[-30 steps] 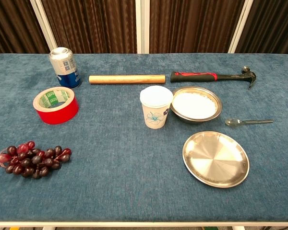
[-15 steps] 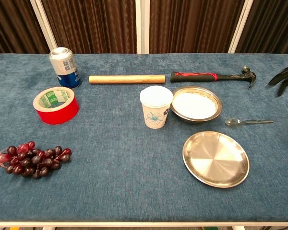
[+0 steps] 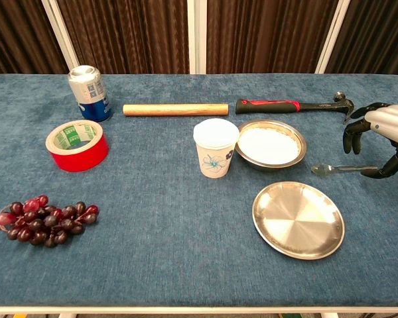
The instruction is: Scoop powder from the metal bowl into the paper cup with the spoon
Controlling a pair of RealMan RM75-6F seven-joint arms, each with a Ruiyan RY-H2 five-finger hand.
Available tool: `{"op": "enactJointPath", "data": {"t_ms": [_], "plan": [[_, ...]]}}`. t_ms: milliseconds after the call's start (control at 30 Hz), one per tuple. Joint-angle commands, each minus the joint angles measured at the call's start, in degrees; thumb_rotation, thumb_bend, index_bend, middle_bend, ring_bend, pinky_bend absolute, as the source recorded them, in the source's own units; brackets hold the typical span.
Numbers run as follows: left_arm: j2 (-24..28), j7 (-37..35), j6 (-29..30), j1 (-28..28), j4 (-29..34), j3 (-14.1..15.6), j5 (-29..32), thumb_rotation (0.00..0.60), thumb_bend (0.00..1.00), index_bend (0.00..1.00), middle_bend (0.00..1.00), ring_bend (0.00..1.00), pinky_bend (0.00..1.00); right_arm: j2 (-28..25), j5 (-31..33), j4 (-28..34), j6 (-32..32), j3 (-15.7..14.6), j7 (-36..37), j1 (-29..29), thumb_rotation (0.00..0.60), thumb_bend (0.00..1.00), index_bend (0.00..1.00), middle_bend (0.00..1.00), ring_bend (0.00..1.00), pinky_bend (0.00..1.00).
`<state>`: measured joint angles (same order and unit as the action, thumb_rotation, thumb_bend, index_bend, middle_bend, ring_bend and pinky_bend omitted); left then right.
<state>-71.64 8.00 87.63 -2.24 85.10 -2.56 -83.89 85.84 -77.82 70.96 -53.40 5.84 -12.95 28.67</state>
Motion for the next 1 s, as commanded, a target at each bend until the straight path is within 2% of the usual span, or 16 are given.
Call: {"op": "enactJointPath", "data": {"t_ms": [33,333,1000], "plan": [[-0.05,-0.12,-0.03,-0.04,-0.15,-0.04,-0.02,0.6,0.1,0.14,0.1,0.05,0.04,1.2,0.83,-1.81,0.11,-0.06,0.11,0.2,0.6,0.22,0.43,0.45,0.1,0.0],[-0.13,-0.28,-0.56,-0.1,-0.34,-0.03,0.36,0.6,0.1,0.14,0.1,0.05,0.04,4.02,1.27,-5.99,1.25,-0.66,1.28,1.18,0.6,0.25,0.43,0.48,0.12,0.0],[-0.68,-1.46,-0.63,0.47,-1.39,0.25,0.77,0.6,0.1,0.14,0.1,0.05,0.04,5.52,1.41,-8.39,2.3,-1.75,1.72,2.18,0.6,0.26,0.49,0.5,0.14,0.0]]}}
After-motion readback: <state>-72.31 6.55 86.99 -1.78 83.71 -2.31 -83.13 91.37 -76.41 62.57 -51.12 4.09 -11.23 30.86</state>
